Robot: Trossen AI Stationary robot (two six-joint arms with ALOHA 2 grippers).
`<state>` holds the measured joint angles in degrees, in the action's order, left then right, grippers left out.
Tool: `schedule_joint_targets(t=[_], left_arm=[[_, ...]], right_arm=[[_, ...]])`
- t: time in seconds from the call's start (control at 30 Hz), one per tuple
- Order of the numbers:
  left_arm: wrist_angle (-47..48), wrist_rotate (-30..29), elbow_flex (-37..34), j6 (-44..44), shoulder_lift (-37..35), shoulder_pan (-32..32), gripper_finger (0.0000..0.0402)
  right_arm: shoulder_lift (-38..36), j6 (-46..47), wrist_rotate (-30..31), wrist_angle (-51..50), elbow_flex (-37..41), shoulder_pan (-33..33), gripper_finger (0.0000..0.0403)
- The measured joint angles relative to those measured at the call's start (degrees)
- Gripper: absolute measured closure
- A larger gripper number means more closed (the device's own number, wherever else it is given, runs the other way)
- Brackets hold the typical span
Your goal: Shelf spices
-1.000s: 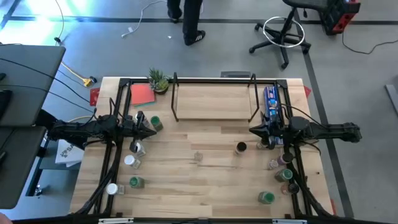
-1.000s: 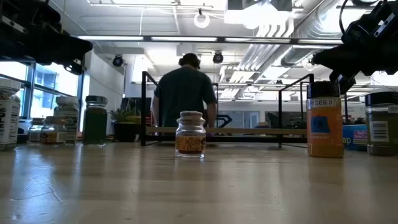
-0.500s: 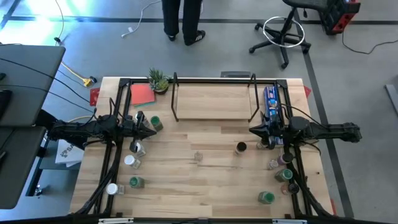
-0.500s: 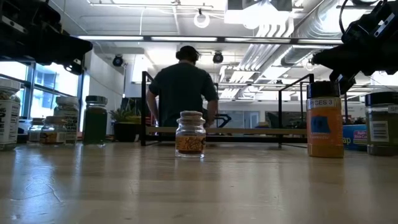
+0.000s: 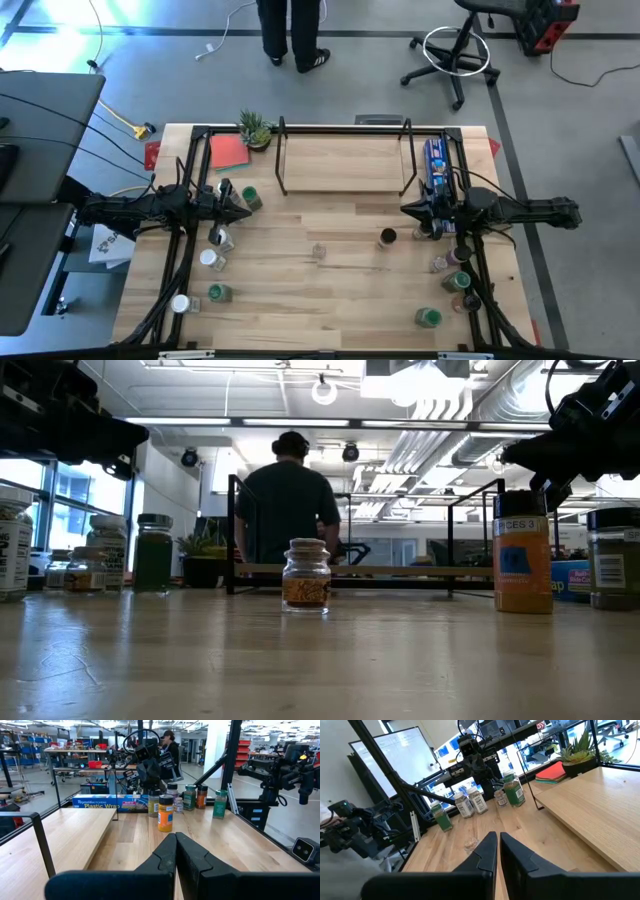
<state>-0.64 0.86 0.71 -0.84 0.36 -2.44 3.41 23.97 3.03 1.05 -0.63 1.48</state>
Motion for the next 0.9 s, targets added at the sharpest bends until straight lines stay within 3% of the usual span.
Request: schedule_joint_targets(t=[0.17,0.27,0.33,0.47,0.53,0.73,0.8,0.9], left_arm=[[0.0,-0.01,-0.01,0.0,0.0,-0.01,0.04],[0.0,-0.01,-0.02,0.0,-0.02,0.0,0.04],[-0.02,-0.02,-0.02,0.0,-0.01,0.0,0.04],[0.0,-0.01,-0.02,0.0,-0.02,-0.02,0.04],[-0.02,-0.02,-0.02,0.0,-0.02,0.0,0.04],[0.33,-1.39,-0.01,2.82,0.0,-0.02,0.04],[0.28,-2.16,-0.01,4.22,-0.02,-0.01,0.04],[0.26,-2.47,-0.02,4.33,0.0,0.0,0.04]], right_arm=[[0.0,-1.2,0.03,0.01,0.0,0.01,0.0387],[0.03,-0.84,3.7,2.13,0.01,0.02,0.0387],[0.03,8.89,8.32,7.15,0.01,0.02,0.0387],[0.01,40.77,19.86,19.61,0.01,-0.01,0.0387],[0.08,47.79,22.03,25.08,0.01,-0.01,0.0387],[4.29,37.23,25.88,42.75,-4.71,0.15,0.0387],[6.63,33.63,26.65,42.03,-9.24,0.16,0.0387],[11.51,27.82,26.82,32.71,-16.9,0.15,0.0387]])
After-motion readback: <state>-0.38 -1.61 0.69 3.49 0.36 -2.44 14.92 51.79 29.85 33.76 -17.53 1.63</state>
